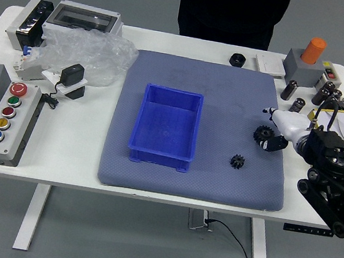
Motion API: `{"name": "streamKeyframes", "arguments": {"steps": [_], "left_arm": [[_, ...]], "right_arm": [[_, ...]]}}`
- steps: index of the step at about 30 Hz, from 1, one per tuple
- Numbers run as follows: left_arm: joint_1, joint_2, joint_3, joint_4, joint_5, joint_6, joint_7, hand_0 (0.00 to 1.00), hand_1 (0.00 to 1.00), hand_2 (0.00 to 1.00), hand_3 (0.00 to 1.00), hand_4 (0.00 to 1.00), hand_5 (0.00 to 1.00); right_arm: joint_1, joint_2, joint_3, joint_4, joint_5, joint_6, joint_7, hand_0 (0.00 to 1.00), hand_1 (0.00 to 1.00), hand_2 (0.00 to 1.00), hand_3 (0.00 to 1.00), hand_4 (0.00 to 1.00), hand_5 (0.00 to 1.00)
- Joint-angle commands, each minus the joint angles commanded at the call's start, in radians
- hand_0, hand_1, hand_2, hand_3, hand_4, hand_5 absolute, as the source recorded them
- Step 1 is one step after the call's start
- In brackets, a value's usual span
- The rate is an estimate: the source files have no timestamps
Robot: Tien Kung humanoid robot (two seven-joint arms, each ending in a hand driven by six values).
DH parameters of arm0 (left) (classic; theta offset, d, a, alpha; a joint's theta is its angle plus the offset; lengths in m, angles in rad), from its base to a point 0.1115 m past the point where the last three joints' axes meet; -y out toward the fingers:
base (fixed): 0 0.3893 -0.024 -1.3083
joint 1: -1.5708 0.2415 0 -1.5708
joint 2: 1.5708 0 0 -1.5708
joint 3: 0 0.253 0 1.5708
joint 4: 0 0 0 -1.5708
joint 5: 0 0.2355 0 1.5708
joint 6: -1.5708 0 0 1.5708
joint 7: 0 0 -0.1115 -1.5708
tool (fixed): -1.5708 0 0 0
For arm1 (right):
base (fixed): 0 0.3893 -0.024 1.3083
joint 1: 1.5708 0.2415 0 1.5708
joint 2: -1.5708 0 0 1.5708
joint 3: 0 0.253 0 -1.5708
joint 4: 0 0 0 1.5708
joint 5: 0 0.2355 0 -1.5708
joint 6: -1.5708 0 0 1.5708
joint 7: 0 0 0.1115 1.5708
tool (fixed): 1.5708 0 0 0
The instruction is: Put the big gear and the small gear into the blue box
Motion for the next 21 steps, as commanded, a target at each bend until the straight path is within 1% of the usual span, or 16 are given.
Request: {"name": "streamKeyframes", "arguments": {"steps": [3,4,9,10,15,16,21], "left_arm": [[0.000,0.000,0.000,0.000,0.000,0.000,0.000,0.836,0.799,0.806,0.839,0.646,0.252],[-0.001,0.000,0.000,0.000,-0.001,0.000,0.000,0.836,0.799,0.806,0.839,0.645,0.251],[-0.001,0.000,0.000,0.000,-0.001,0.000,0.000,0.836,0.799,0.806,0.839,0.645,0.251],[-0.001,-0.001,0.000,0.000,-0.001,0.000,0.000,0.836,0.800,0.806,0.840,0.646,0.249],[-0.001,0.000,0.000,0.000,-0.002,0.000,0.000,0.836,0.800,0.806,0.840,0.646,0.249],[-0.001,0.000,0.000,0.000,-0.002,0.000,0.000,0.836,0.800,0.806,0.839,0.644,0.246],[-0.001,0.000,0.001,0.000,-0.003,0.000,0.000,0.836,0.800,0.806,0.839,0.644,0.246]], "right_arm": [[0.001,0.004,-0.002,-0.009,0.001,0.003,-0.001,0.785,0.727,0.838,0.926,0.760,0.261],[0.002,0.006,-0.004,-0.012,0.001,0.004,-0.001,0.781,0.723,0.836,0.902,0.765,0.265],[0.006,0.012,-0.009,-0.026,0.002,0.011,-0.005,0.781,0.723,0.836,0.902,0.765,0.265],[0.006,0.014,-0.009,-0.029,0.002,0.013,-0.006,0.773,0.719,0.827,0.850,0.781,0.287],[0.010,0.020,-0.014,-0.038,0.006,0.021,-0.012,0.773,0.719,0.827,0.850,0.781,0.287],[0.011,0.021,-0.015,-0.039,0.007,0.022,-0.013,0.757,0.704,0.803,0.809,0.785,0.293],[0.014,0.024,-0.017,-0.043,0.010,0.023,-0.014,0.757,0.704,0.803,0.809,0.785,0.293]]}}
